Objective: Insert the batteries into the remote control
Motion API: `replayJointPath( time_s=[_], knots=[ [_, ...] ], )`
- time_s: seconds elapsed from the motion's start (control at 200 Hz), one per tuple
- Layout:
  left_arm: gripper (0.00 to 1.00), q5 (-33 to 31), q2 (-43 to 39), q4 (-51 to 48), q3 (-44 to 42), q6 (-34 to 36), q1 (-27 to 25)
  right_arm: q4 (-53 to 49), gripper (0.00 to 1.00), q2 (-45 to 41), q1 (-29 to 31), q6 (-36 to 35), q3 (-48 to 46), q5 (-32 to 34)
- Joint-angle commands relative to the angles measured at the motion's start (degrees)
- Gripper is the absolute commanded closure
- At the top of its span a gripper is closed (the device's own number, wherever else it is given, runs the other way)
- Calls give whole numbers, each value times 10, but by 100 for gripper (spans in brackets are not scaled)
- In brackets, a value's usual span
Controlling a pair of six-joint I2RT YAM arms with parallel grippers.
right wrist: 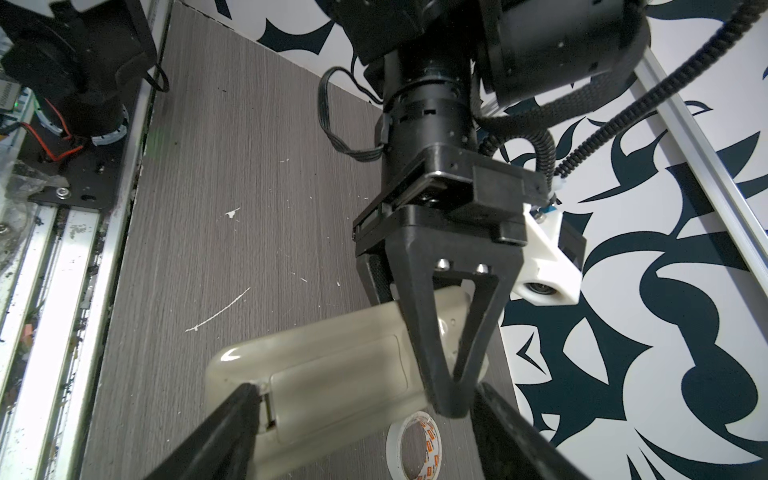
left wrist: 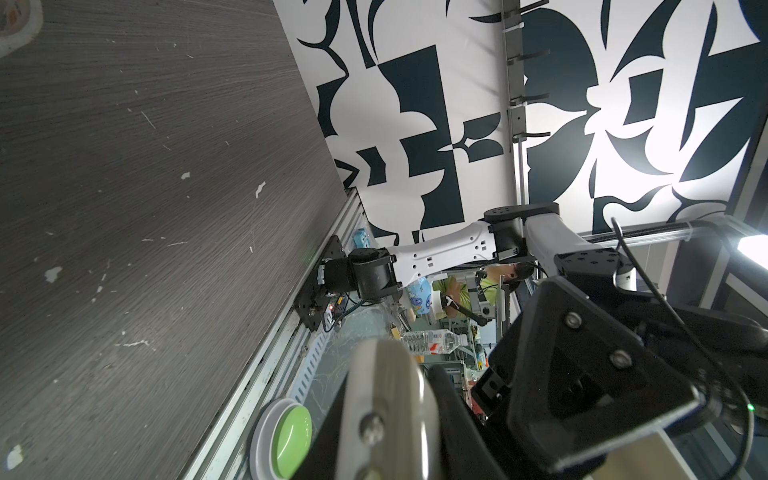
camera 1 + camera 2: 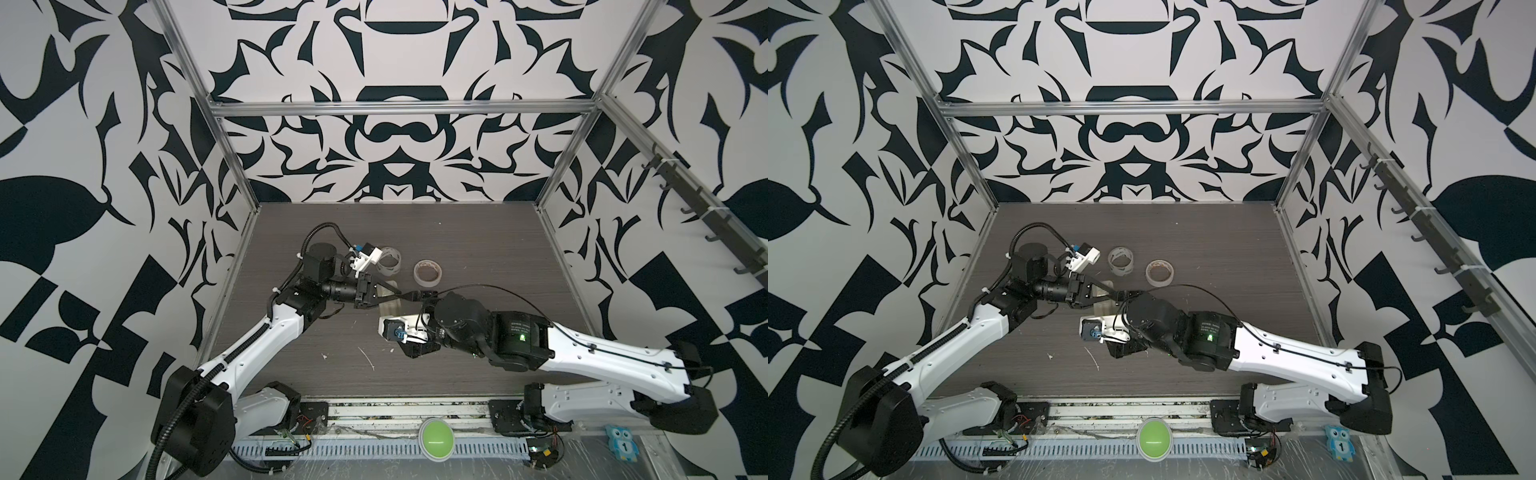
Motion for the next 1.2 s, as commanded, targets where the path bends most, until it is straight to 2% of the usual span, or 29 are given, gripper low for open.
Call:
replayJointPath(
  time_s=[0.0, 0.895, 1.17, 1.195],
  knots=[
    [100, 30, -16, 5, 5, -6, 1, 33, 16, -13, -3, -4, -1, 32],
    [100, 29, -15, 7, 0, -6, 1, 50, 17, -32, -1, -4, -9, 29],
    [100, 28, -16, 5, 0, -6, 3, 33, 16, -37, 0, 0, -9, -11],
    [100, 27, -16, 5, -1, -7, 3, 30, 16, -36, 1, 2, -9, -35]
  ],
)
